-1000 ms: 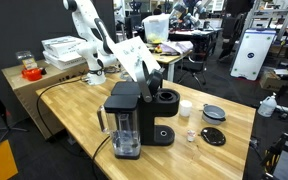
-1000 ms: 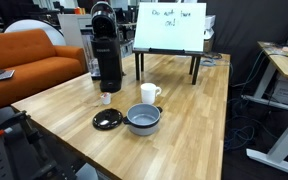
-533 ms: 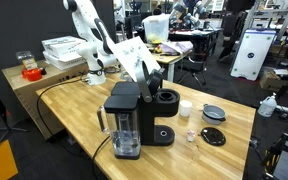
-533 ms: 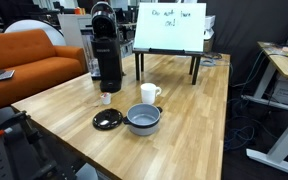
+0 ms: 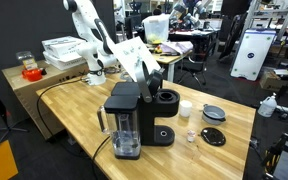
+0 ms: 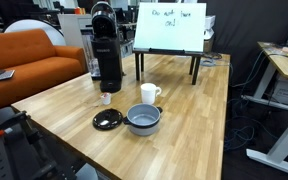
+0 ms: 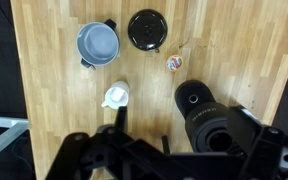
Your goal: Get the packaged object and put it in the grey pot
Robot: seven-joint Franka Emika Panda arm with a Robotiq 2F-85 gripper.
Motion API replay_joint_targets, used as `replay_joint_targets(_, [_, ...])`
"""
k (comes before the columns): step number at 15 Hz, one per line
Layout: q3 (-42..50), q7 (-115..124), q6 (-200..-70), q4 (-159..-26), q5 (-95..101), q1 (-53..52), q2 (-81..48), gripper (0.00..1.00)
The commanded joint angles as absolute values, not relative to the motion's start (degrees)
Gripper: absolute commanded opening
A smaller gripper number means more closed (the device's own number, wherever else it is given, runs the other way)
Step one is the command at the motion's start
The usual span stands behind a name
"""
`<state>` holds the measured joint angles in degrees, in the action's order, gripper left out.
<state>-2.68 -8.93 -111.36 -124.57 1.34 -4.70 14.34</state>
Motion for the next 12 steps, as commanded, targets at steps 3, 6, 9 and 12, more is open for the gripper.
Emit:
replay_joint_targets(3, [-3.0,-11.2,-111.5,-127.1,2.1,-5.3,12.7,1.00])
replay_joint_targets(6, [-3.1,-12.4,-112.6,-127.8,2.9,-5.3,11.3,1.00])
replay_joint_targets(9, [-3.0,-12.5,-112.6,-127.8,3.0,-5.3,11.7,1.00])
replay_joint_targets(12, [-3.0,-12.6,-112.6,-127.8,3.0,-5.4,11.7,1.00])
